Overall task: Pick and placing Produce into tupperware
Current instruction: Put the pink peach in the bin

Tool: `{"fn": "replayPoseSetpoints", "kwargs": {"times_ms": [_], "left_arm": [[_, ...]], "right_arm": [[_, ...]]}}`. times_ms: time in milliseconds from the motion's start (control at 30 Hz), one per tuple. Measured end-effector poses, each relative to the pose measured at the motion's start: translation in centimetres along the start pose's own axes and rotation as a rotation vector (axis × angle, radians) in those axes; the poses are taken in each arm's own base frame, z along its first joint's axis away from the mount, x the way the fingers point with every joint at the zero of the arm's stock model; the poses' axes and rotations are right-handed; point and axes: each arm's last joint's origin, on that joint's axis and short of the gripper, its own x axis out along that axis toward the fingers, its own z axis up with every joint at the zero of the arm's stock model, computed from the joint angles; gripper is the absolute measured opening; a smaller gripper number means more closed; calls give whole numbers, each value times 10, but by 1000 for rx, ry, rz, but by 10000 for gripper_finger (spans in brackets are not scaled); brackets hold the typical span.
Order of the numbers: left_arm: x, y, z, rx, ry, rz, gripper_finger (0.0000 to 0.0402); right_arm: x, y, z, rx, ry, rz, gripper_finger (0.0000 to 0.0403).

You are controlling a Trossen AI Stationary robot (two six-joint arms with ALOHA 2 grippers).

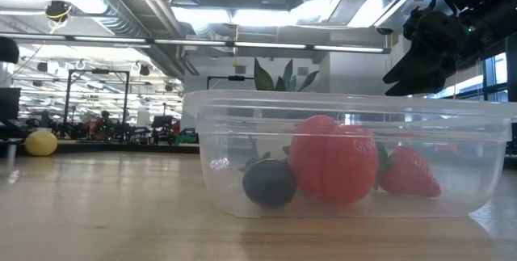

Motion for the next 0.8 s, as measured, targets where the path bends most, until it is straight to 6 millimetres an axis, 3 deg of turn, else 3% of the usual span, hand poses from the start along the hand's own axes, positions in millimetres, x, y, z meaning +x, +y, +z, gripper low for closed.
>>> {"fn": "replayPoseSetpoints", "kwargs": {"times_ms": [500, 800], "left_arm": [[18, 2, 0, -15, -43, 1, 192], [25, 2, -1, -17, -27, -42, 152]], "right_arm": [[0, 0, 0, -4, 0, 0, 312], [0, 0, 0, -3, 0, 0, 312]]}}
